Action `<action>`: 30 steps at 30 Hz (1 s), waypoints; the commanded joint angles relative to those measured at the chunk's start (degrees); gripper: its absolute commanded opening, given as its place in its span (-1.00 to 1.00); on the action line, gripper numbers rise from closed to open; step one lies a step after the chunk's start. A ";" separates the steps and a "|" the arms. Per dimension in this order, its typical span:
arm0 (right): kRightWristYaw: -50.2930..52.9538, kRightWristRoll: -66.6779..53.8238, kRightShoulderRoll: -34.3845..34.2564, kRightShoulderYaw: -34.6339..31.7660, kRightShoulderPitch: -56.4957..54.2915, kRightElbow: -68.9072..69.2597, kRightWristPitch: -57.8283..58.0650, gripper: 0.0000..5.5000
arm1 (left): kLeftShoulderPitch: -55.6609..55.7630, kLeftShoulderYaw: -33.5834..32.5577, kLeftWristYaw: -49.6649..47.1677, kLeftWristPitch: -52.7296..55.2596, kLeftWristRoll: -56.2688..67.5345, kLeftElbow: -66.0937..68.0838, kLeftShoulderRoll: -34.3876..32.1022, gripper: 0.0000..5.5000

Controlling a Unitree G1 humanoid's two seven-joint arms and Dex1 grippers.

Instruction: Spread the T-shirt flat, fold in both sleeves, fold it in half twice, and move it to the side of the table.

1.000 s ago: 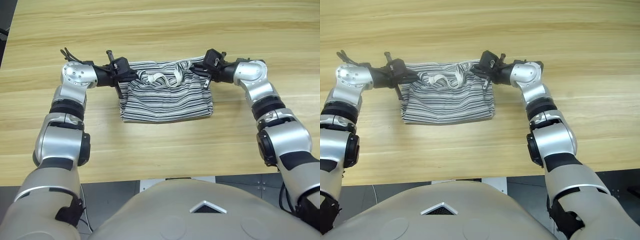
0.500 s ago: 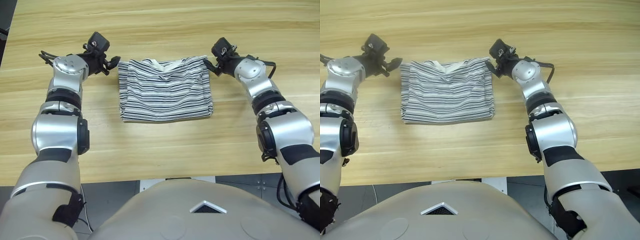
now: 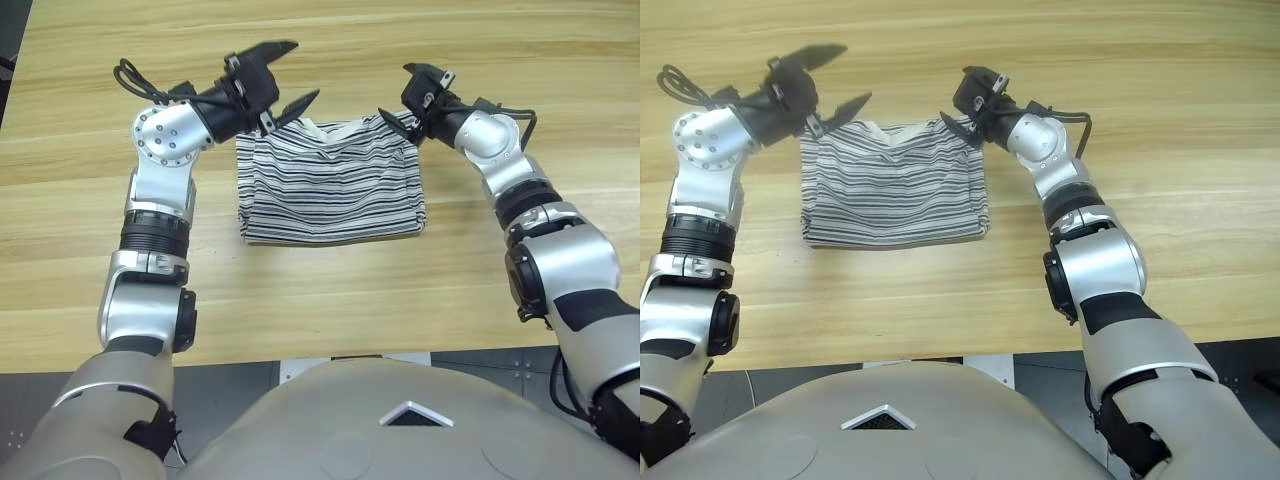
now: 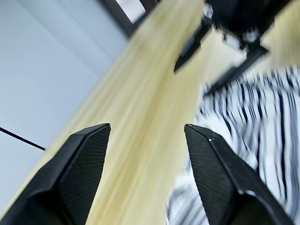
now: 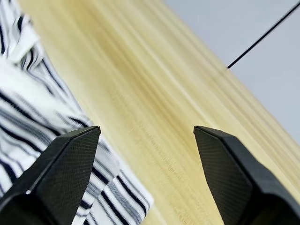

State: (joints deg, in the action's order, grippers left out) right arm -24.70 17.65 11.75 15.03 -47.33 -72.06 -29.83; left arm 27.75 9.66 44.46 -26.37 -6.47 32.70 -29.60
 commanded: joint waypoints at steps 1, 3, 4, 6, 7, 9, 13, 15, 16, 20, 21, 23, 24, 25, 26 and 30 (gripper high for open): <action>-0.29 2.95 1.60 2.28 1.23 -0.87 1.50 0.34 | -1.73 3.09 -5.31 -1.67 -8.56 2.88 -3.32 0.07; 0.22 4.24 2.28 3.29 1.67 -1.06 1.76 0.34 | -1.75 3.82 -7.01 -2.66 -11.02 3.56 -4.42 0.07; 0.31 4.57 2.57 3.49 1.80 -1.06 1.80 0.34 | -2.09 4.28 -7.57 -3.36 -12.08 3.37 -5.04 0.07; 0.19 4.98 3.08 3.76 2.05 -0.89 1.73 0.34 | -3.74 5.66 -7.27 -5.40 -13.59 1.73 -6.39 0.07; -0.14 5.09 3.44 3.94 2.30 -0.61 1.50 0.34 | -4.68 6.68 -7.40 -6.80 -14.84 0.19 -6.95 0.07; -1.11 5.35 4.29 4.35 3.01 0.21 0.77 0.34 | -5.06 8.77 -9.06 -9.06 -18.05 -0.71 -7.29 0.07; -5.60 5.62 6.20 5.77 5.86 3.21 -0.71 0.34 | -2.28 14.13 -17.41 -14.24 -28.00 6.57 -7.03 0.07; -10.60 3.96 7.53 6.08 9.80 8.98 -1.17 0.34 | -0.15 17.89 -23.92 -16.76 -34.74 10.69 -7.38 0.07; -13.13 2.57 8.17 5.97 12.25 13.30 -0.48 0.34 | 1.08 20.07 -28.02 -17.60 -38.56 12.76 -7.55 0.07; -20.04 -0.12 12.26 6.83 23.83 36.59 9.15 0.34 | 5.82 29.16 -47.16 -18.09 -53.66 18.21 -9.42 0.07; -21.53 0.23 13.75 7.25 26.90 42.85 12.53 0.34 | 7.01 31.41 -52.05 -17.71 -57.29 18.49 -10.08 0.07; -24.08 1.36 16.39 8.16 32.42 54.27 19.10 0.34 | 9.42 36.05 -61.54 -16.04 -64.55 17.90 -11.40 0.07; -25.14 1.68 17.42 8.51 35.13 59.83 22.70 0.34 | 10.68 38.58 -66.32 -14.85 -68.34 17.41 -11.96 0.07; -25.83 1.81 18.06 8.78 37.35 64.65 26.00 0.34 | 11.65 40.80 -70.49 -13.67 -71.64 16.82 -12.56 0.07; -26.42 1.84 18.61 9.15 39.81 69.87 29.41 0.34 | 12.84 43.72 -75.47 -11.49 -76.01 16.16 -13.09 0.07; -26.71 0.17 17.47 11.04 46.90 84.53 39.88 0.34 | 15.31 51.59 -90.21 -3.47 -87.02 15.69 -13.96 0.07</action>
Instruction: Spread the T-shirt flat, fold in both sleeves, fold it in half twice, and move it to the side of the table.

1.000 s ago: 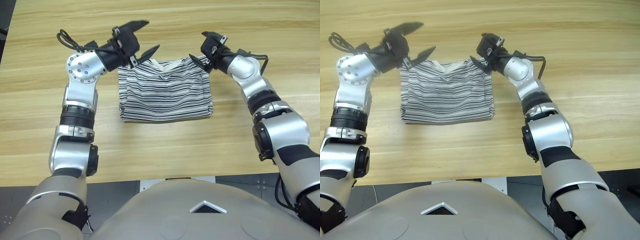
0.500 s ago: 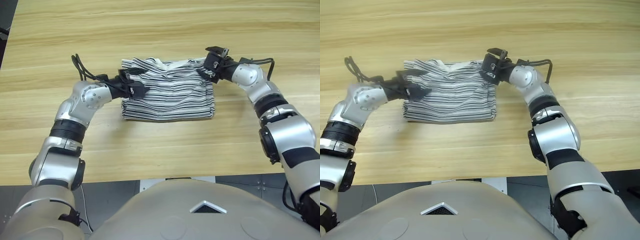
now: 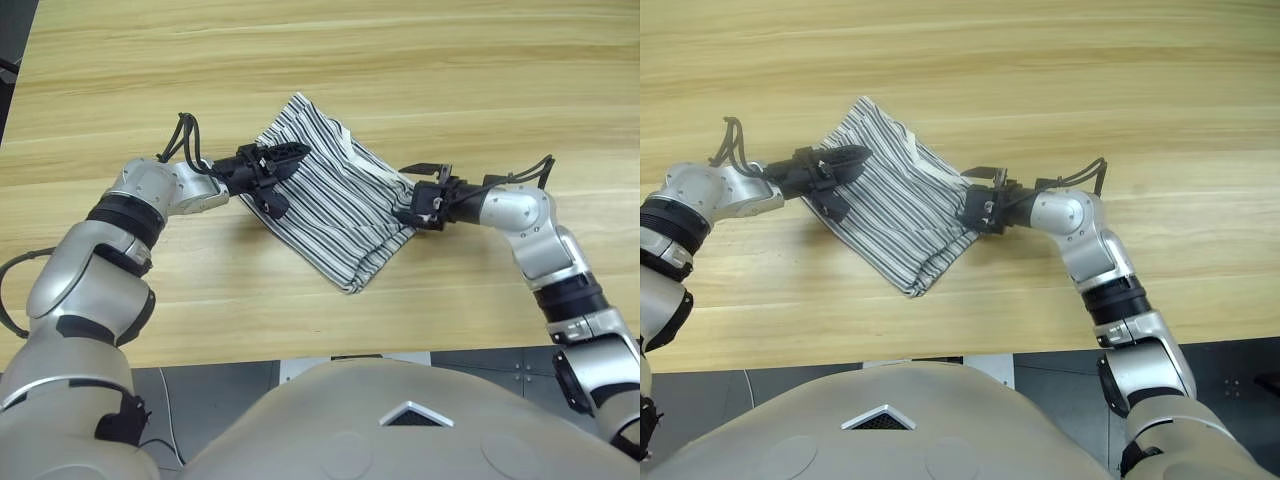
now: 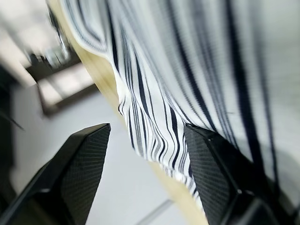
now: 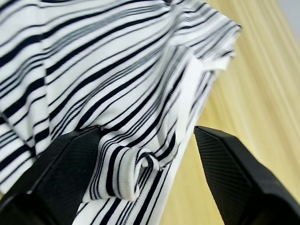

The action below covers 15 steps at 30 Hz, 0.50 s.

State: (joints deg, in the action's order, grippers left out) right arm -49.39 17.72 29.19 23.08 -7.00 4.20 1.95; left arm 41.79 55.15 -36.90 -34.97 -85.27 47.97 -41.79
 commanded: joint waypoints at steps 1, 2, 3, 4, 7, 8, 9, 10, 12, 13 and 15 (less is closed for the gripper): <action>-1.96 -0.44 -0.54 3.75 7.66 10.52 10.05 0.34 | 1.38 7.07 -11.55 6.61 -9.32 0.78 -1.83 0.07; -1.72 -0.99 -1.40 4.81 8.58 12.30 11.42 0.34 | 1.29 7.90 -13.94 8.09 -10.21 1.18 -1.83 0.07; -1.23 -1.68 -2.60 5.82 9.17 13.52 12.71 0.34 | 1.12 8.52 -15.85 9.09 -10.58 1.58 -1.75 0.07; -0.57 -2.16 -3.84 6.66 9.44 14.14 13.59 0.34 | 0.97 9.05 -17.15 9.78 -10.81 1.88 -1.64 0.07; 2.28 -2.11 -7.09 8.68 9.11 13.31 14.37 0.34 | 0.63 10.85 -20.93 11.59 -11.74 1.38 -1.48 0.07; 3.08 -2.02 -7.84 9.23 9.07 12.94 14.47 0.34 | 0.56 11.41 -22.02 12.15 -12.03 0.91 -1.60 0.07; 4.07 -2.09 -8.71 9.68 9.19 12.50 14.44 0.34 | 0.45 11.94 -23.25 12.91 -12.45 0.42 -1.79 0.07; 4.75 -2.18 -9.18 10.01 9.25 12.22 14.40 0.34 | 0.39 12.37 -24.10 13.48 -12.69 0.16 -1.91 0.07; 5.80 -2.68 -9.95 10.62 9.63 11.52 14.32 0.34 | 0.34 12.92 -25.86 14.59 -12.96 0.06 -2.06 0.07; 6.08 -2.86 -9.88 10.83 9.92 11.13 14.20 0.34 | 0.36 13.08 -26.36 15.17 -12.87 0.52 -1.87 0.07; 6.55 -3.16 -9.38 10.56 10.52 11.09 14.04 0.34 | 0.71 13.31 -27.47 15.83 -12.54 1.51 -1.39 0.07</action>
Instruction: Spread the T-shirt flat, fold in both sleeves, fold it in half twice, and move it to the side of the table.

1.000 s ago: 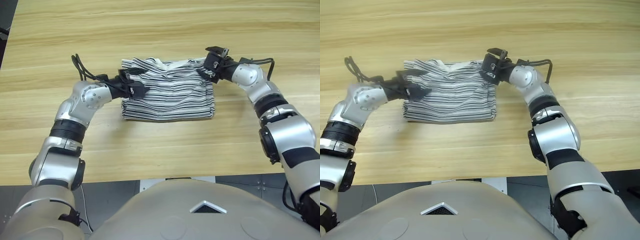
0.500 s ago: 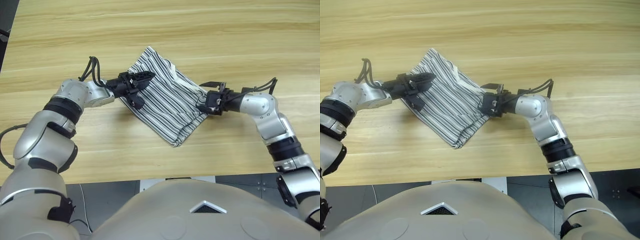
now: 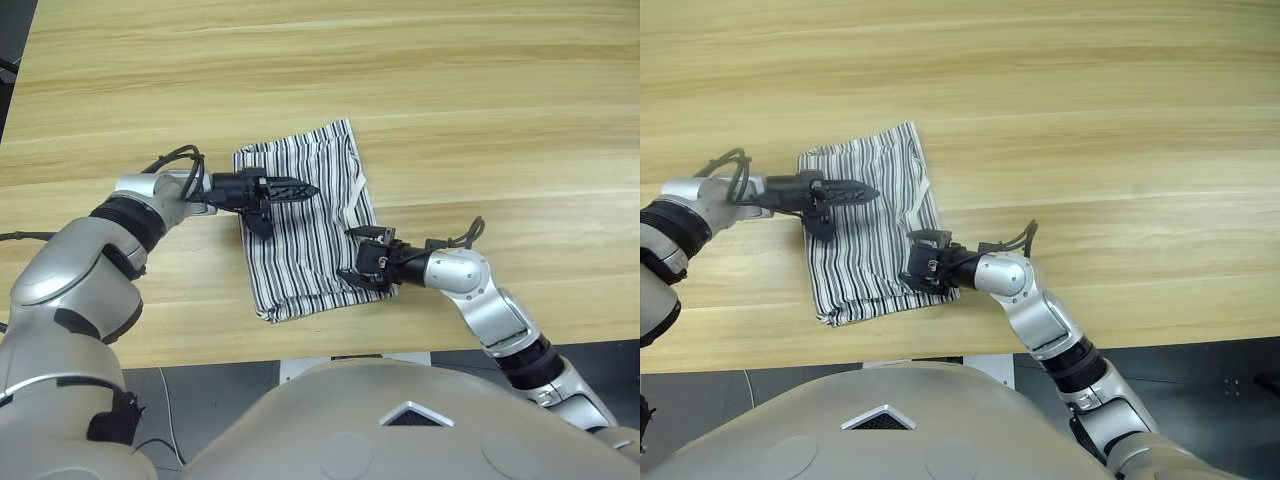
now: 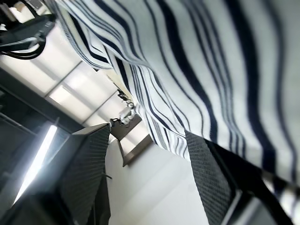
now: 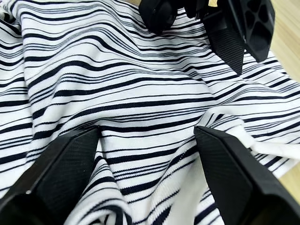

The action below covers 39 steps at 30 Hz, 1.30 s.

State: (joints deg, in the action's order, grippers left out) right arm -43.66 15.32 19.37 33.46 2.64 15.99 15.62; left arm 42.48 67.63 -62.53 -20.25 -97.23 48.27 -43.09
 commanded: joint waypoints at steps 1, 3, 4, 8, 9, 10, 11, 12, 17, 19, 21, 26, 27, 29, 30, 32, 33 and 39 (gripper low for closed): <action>0.90 -0.98 0.88 -0.21 0.97 -0.30 0.31 0.34 | 0.23 0.77 -2.40 1.46 -0.37 1.64 0.04 0.07; 0.21 -2.34 2.07 -1.66 0.91 2.19 0.86 0.34 | 1.18 -0.98 -3.52 0.89 1.70 1.23 -0.54 0.07; -0.67 -3.54 3.08 -2.83 1.06 4.58 1.57 0.34 | 2.24 -3.24 -3.68 -0.91 4.41 -0.11 -1.58 0.07; -4.60 -9.46 7.81 -7.72 1.95 14.61 5.73 0.34 | 6.09 -13.19 1.77 -12.78 18.47 -4.27 -5.94 0.07; -5.80 -11.94 8.91 -9.41 2.08 17.53 7.65 0.34 | 6.62 -15.57 5.68 -17.75 23.43 -4.60 -6.99 0.07; -6.89 -14.42 9.76 -11.15 1.99 19.96 9.54 0.34 | 6.55 -17.47 9.00 -21.40 27.42 -5.20 -7.94 0.07; -7.98 -17.35 10.57 -13.30 1.58 22.03 11.44 0.34 | 5.97 -19.13 15.17 -26.71 33.55 -4.47 -8.36 0.07; -8.97 -19.84 11.59 -15.27 0.95 23.34 12.84 0.34 | 4.91 -21.03 20.70 -30.51 39.43 -4.86 -9.22 0.07; -15.05 -25.25 17.57 -21.89 -1.75 19.03 5.29 0.35 | -4.72 -21.46 54.12 -41.01 76.13 -9.83 -16.76 0.23; -19.18 -26.68 19.28 -24.84 -3.83 12.03 -4.79 0.35 | -10.95 -19.16 67.45 -38.78 88.96 -17.84 -23.46 0.36; -18.92 -19.26 22.85 -23.64 -7.16 -0.52 -21.92 0.35 | -19.76 -16.46 78.60 -34.68 93.16 -25.50 -32.17 0.47; -17.31 -7.81 24.73 -16.59 -12.02 -17.83 -54.16 0.35 | -34.01 -16.24 92.60 -22.69 102.80 -42.52 -42.78 0.73; -17.27 -6.95 24.81 -15.83 -12.85 -20.21 -57.28 0.35 | -35.20 -17.08 93.93 -21.03 103.92 -44.45 -43.45 0.79; -17.72 -5.77 25.12 -14.55 -14.09 -24.19 -61.72 0.35 | -37.26 -19.13 95.92 -18.10 104.79 -47.23 -44.78 0.91; -18.02 -5.38 25.28 -13.93 -14.53 -25.85 -63.36 0.35 | -38.31 -20.17 96.57 -16.76 105.04 -48.53 -45.50 0.92; -19.65 -5.29 26.15 -12.01 -14.98 -28.58 -64.58 0.40 | -40.85 -22.96 97.95 -13.46 105.28 -51.77 -47.13 1.00; -20.24 -5.32 26.58 -11.10 -15.17 -29.54 -65.25 0.47 | -42.22 -24.53 98.84 -11.83 105.22 -53.48 -47.68 1.00; -20.18 -5.95 26.36 -7.44 -15.79 -32.46 -70.14 0.73 | -48.31 -32.86 101.09 -8.05 102.38 -59.24 -46.13 1.00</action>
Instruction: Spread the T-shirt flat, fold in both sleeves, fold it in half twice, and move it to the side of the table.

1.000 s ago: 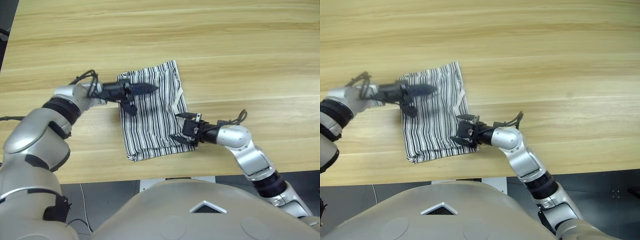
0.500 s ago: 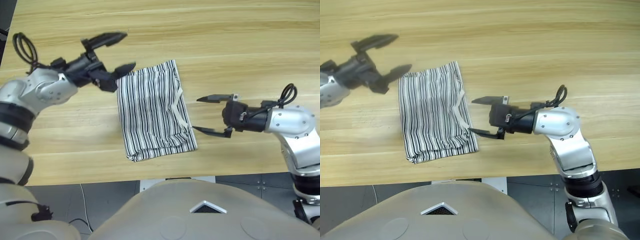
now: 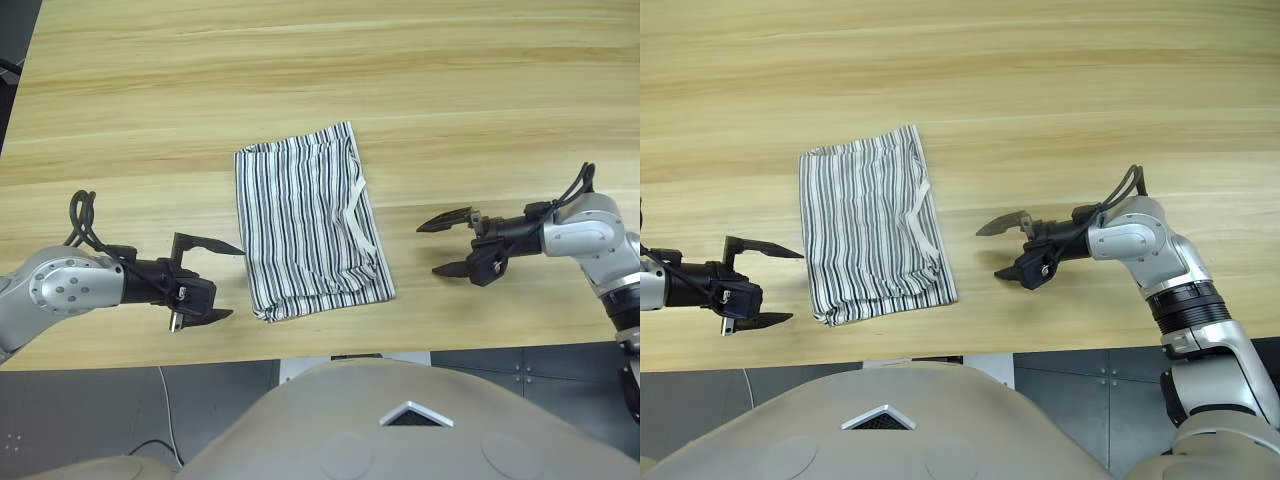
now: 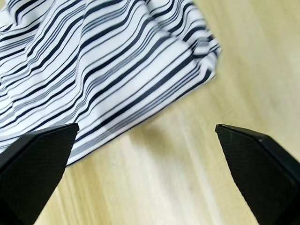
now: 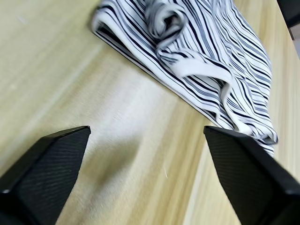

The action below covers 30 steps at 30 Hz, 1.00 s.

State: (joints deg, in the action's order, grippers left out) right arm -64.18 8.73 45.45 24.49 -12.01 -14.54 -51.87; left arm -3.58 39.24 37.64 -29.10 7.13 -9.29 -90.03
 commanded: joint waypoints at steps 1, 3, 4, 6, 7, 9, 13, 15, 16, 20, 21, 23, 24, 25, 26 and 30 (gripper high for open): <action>0.51 0.64 -0.01 2.04 -1.13 -2.56 -3.12 0.73 | -2.72 -5.84 0.89 0.51 -2.53 -1.87 2.10 1.00; 1.12 0.81 -0.83 3.16 -1.13 -3.71 -4.32 0.73 | -3.19 -8.37 0.08 -1.57 -4.60 -1.55 5.60 1.00; 1.67 1.18 -1.50 3.80 -1.18 -4.30 -5.20 0.73 | -3.80 -9.32 0.13 -2.45 -4.90 -1.39 7.06 1.00; 2.83 1.54 -2.60 4.80 -1.36 -5.38 -6.86 0.73 | -4.72 -11.04 0.03 -4.22 -6.90 -0.41 9.93 1.00; 3.79 2.19 -3.32 5.22 -1.52 -5.95 -8.11 0.73 | -4.54 -11.92 -1.14 -6.12 -9.97 0.96 12.03 1.00; 6.11 4.54 -4.75 5.85 -1.89 -7.56 -11.14 0.73 | -4.41 -13.19 -3.63 -10.19 -17.68 4.34 15.75 1.00; 9.08 6.31 -5.91 7.29 -2.42 -9.46 -14.03 0.73 | -8.59 -14.19 -3.97 -15.22 -21.77 6.97 17.96 1.00; 10.09 6.85 -6.28 8.06 -2.63 -9.56 -14.42 0.73 | -10.00 -15.30 -4.61 -16.95 -24.78 8.32 18.09 1.00; 10.51 7.05 -6.36 8.41 -2.78 -9.63 -14.47 0.73 | -10.36 -16.19 -4.65 -17.36 -24.78 8.44 18.05 1.00; 12.07 7.87 -6.32 9.37 -3.32 -10.44 -14.49 0.73 | -11.23 -20.93 -4.68 -18.37 -20.81 5.09 17.50 1.00; 12.46 8.08 -6.27 9.55 -3.40 -10.64 -14.54 0.73 | -11.22 -22.05 -4.35 -18.43 -19.43 4.20 17.33 1.00; 13.13 8.58 -6.39 9.84 -3.80 -11.03 -14.87 0.73 | -11.41 -24.09 -3.73 -18.72 -18.41 3.52 16.83 1.00; 13.47 9.07 -6.55 10.02 -4.14 -11.30 -15.14 0.73 | -11.59 -25.15 -3.47 -18.86 -18.67 3.81 16.62 1.00; 13.81 9.53 -6.78 10.28 -4.46 -11.62 -15.29 0.73 | -11.92 -26.25 -3.36 -18.99 -19.09 4.23 16.52 1.00; 14.16 10.00 -6.96 10.59 -4.76 -11.98 -15.50 0.73 | -12.60 -27.19 -3.14 -19.04 -19.08 4.50 16.33 1.00; 15.47 11.01 -7.35 11.57 -5.22 -12.84 -15.66 0.73 | -13.48 -30.09 -2.61 -19.54 -19.26 4.87 16.72 1.00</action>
State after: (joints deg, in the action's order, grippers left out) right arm -47.85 15.69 38.20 34.62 -17.44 -26.04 -68.59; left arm -17.32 10.54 34.04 -47.92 -12.11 -4.82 -72.70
